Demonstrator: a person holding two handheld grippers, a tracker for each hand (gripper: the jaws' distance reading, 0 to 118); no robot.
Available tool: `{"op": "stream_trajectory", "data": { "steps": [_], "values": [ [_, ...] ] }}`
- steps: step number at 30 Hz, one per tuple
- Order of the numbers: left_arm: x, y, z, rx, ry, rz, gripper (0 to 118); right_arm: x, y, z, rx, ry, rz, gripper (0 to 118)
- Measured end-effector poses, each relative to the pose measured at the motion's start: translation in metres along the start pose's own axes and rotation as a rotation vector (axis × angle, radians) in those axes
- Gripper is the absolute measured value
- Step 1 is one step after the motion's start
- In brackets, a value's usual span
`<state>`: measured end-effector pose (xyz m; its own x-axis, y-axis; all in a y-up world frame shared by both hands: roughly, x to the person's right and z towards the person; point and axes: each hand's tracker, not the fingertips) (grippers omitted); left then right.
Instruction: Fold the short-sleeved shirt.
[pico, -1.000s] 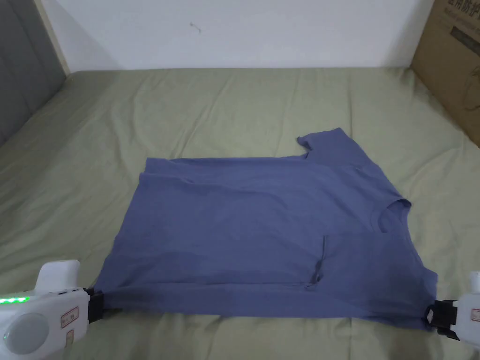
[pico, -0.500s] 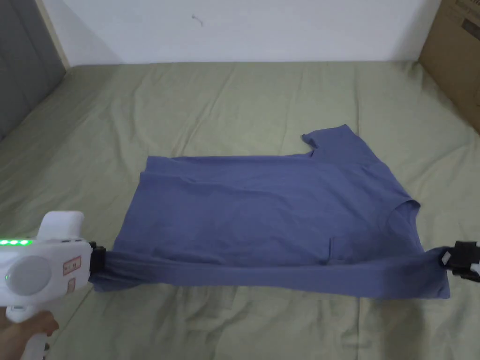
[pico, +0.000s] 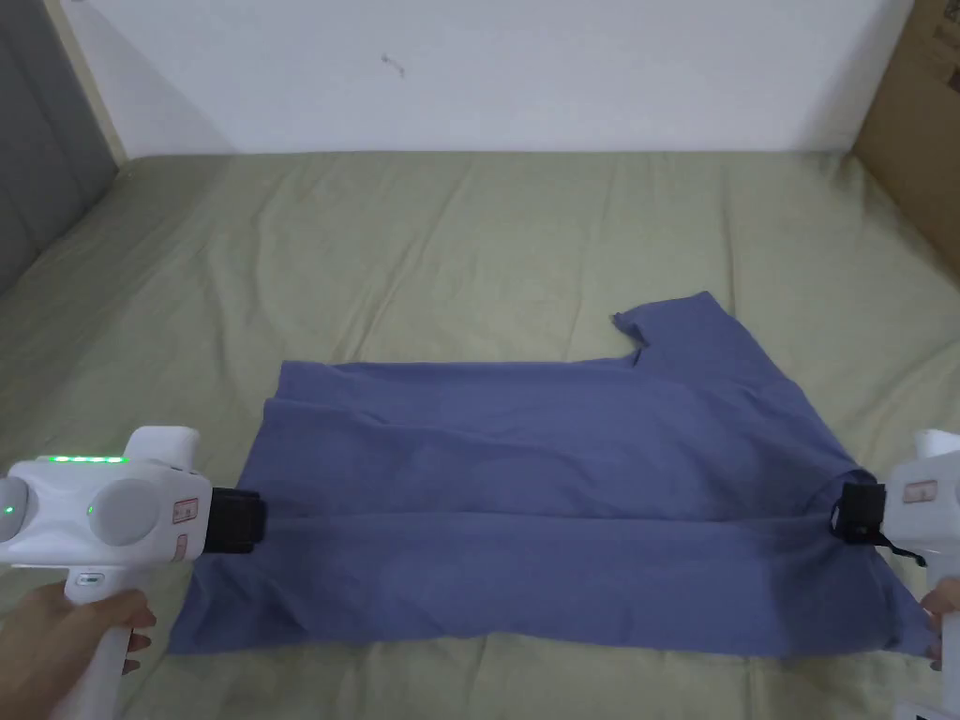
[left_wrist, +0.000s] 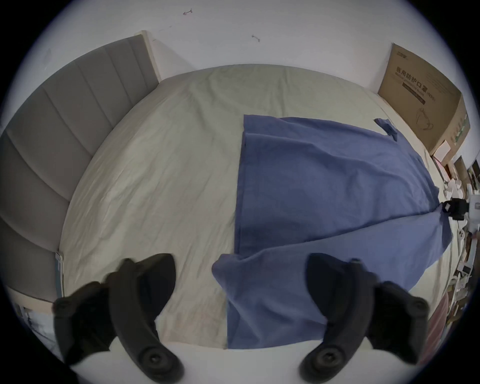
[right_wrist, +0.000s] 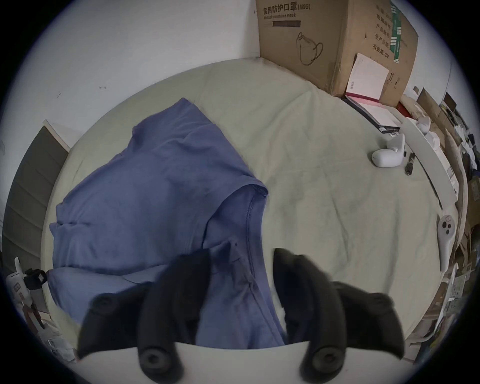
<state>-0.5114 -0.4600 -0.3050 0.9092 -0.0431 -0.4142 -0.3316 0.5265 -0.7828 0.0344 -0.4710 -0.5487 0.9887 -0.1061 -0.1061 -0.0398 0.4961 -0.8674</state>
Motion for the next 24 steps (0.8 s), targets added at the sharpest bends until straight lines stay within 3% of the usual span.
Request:
{"op": "stream_trajectory", "data": {
  "steps": [5, 6, 7, 8, 9, 10, 16, 17, 18, 19, 20, 24],
  "values": [
    [-0.015, -0.021, 0.04, 0.077, -0.029, 0.088, 99, 0.012, -0.012, 0.042, 0.072, 0.018, 0.013, 53],
    [-0.015, -0.027, 0.05, 0.086, -0.049, 0.098, 89, 0.013, -0.018, 0.051, 0.083, 0.023, 0.016, 49],
    [-0.015, -0.034, 0.06, 0.09, -0.068, 0.102, 69, 0.015, -0.025, 0.061, 0.093, 0.03, 0.021, 43],
    [-0.013, -0.041, 0.067, 0.093, -0.072, 0.104, 45, 0.016, -0.031, 0.068, 0.101, 0.041, 0.025, 30],
    [-0.015, -0.052, 0.071, 0.1, -0.065, 0.109, 14, 0.018, -0.043, 0.076, 0.114, 0.051, 0.027, 7],
    [-0.012, -0.063, 0.076, 0.102, -0.056, 0.109, 0, 0.019, -0.054, 0.082, 0.121, 0.047, 0.019, 0],
    [-0.001, -0.098, 0.076, 0.076, -0.068, 0.111, 1, 0.018, -0.101, 0.085, 0.078, 0.053, 0.046, 0],
    [-0.012, -0.097, 0.065, 0.081, -0.059, 0.117, 14, 0.02, -0.105, 0.084, 0.077, 0.053, 0.034, 0],
    [-0.015, -0.093, 0.061, 0.072, -0.072, 0.133, 47, 0.023, -0.108, 0.083, 0.066, 0.068, 0.003, 0],
    [-0.014, -0.087, 0.057, 0.059, -0.086, 0.165, 72, 0.025, -0.107, 0.083, 0.05, 0.092, -0.027, 0],
    [-0.013, -0.084, 0.054, 0.057, -0.092, 0.173, 87, 0.027, -0.108, 0.083, 0.049, 0.098, -0.038, 0],
    [-0.011, -0.076, 0.02, 0.007, -0.063, 0.145, 88, 0.027, -0.111, 0.085, 0.059, 0.078, -0.028, 0]
  ]
}}
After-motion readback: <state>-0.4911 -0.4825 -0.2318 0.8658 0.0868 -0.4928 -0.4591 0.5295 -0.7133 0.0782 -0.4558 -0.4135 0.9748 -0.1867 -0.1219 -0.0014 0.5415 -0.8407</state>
